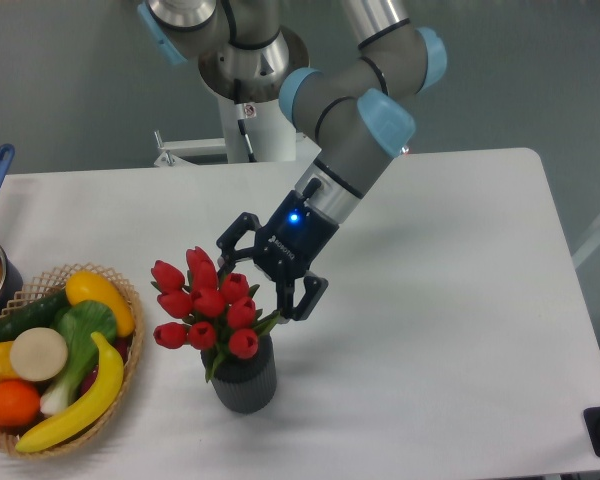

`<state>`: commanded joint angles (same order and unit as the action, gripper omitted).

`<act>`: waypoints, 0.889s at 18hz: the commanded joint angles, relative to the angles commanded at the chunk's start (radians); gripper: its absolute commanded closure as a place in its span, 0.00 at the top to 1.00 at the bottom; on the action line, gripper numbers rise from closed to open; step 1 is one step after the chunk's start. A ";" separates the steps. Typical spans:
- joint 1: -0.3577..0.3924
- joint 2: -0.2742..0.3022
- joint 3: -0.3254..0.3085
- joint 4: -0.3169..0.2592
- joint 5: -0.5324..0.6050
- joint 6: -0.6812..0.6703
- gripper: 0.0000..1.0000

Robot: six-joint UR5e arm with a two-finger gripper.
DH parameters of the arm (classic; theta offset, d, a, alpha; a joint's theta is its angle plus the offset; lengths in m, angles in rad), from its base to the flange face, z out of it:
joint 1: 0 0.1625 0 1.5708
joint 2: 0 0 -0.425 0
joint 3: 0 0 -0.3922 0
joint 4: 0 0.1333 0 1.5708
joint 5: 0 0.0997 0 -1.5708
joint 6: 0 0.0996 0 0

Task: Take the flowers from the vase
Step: 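Close the gripper around the tulip stems above the vase rim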

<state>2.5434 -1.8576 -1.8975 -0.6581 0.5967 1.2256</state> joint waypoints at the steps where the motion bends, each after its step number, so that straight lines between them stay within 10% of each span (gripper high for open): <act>1: -0.002 -0.005 0.002 0.000 0.000 0.002 1.00; 12: -0.041 -0.065 0.046 0.003 -0.002 0.002 1.00; 16: -0.041 -0.063 0.046 0.003 -0.002 0.000 0.55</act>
<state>2.5019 -1.9205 -1.8515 -0.6550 0.5952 1.2257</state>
